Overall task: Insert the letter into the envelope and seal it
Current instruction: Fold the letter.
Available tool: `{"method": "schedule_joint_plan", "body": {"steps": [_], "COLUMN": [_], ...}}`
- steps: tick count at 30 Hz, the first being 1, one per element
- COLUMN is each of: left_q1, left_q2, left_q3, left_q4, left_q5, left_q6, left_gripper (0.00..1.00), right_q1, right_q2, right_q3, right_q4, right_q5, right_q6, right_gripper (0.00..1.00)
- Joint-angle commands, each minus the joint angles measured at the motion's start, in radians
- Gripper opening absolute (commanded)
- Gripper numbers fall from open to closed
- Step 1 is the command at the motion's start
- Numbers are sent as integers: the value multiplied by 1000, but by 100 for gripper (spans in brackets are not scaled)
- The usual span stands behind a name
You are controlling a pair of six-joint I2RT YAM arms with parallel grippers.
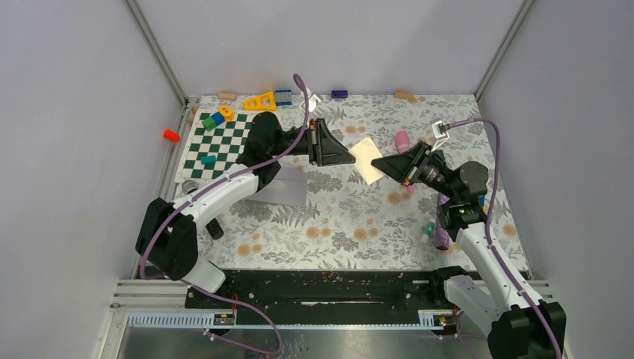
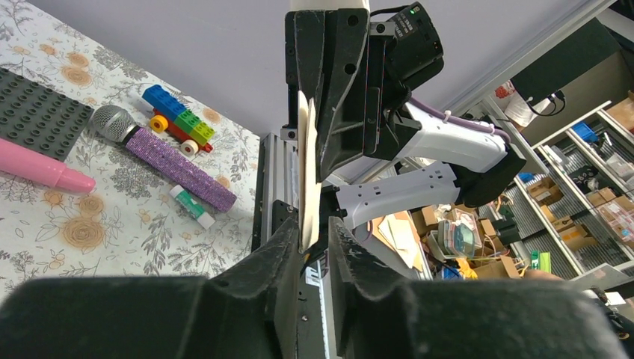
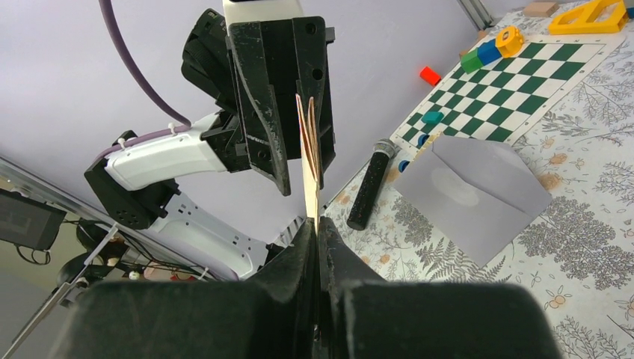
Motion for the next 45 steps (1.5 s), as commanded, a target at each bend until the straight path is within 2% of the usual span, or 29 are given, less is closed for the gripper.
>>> {"method": "schedule_joint_plan", "body": {"steps": [1, 4, 6, 7, 8, 11, 13, 14, 16, 19, 23, 27, 31, 35, 40, 45], "left_q1": [7, 7, 7, 7, 7, 7, 6, 6, 3, 2, -7, -30, -41, -47, -48, -48], "left_q2": [7, 11, 15, 17, 17, 8, -11, -20, -38, -54, -71, -83, -95, -96, -102, -101], "left_q3": [54, 61, 66, 68, 68, 73, 72, 73, 83, 103, 116, 146, 139, 138, 139, 138], "left_q4": [62, 56, 52, 50, 47, -42, -123, -173, -274, -419, -502, -618, -628, -639, -659, -663], "left_q5": [22, 22, 24, 24, 25, 25, 26, 28, 47, 68, 101, 97, 108, 101, 72, 69], "left_q6": [1, -1, -1, -1, 0, 54, 120, 160, 255, 364, 440, 555, 569, 582, 609, 608], "left_gripper": [15, 0, 0, 0, 0, 0, 0, 0, 0, 0, 0, 0, 0, 0, 0, 0], "right_q1": [9, 8, 9, 9, 9, 9, 8, 8, 8, 8, 8, 10, 11, 18, 51, 96], "right_q2": [-14, -13, -14, -13, -16, -19, -19, -19, -11, 17, 65, 83, 61, 51, 43, 21], "right_q3": [3, 3, 4, 4, 4, 26, 72, 98, 138, 158, 174, 158, 163, 144, 140, 160], "right_q4": [43, 45, 50, 55, 60, 63, -13, -73, -167, -176, -229, -263, -387, -346, -383, -541], "right_q5": [-29, -31, -34, -38, -40, -81, -105, -118, -164, -240, -326, -351, -311, -339, -382, -354], "right_q6": [-7, -4, 1, 2, 5, -23, -92, -137, -213, -228, -248, -279, -399, -374, -395, -543], "right_gripper": [0, 0, 1, 6, 18, 61, 79, 83, 84, 82, 77, 74, 75, 75, 69, 64]}}
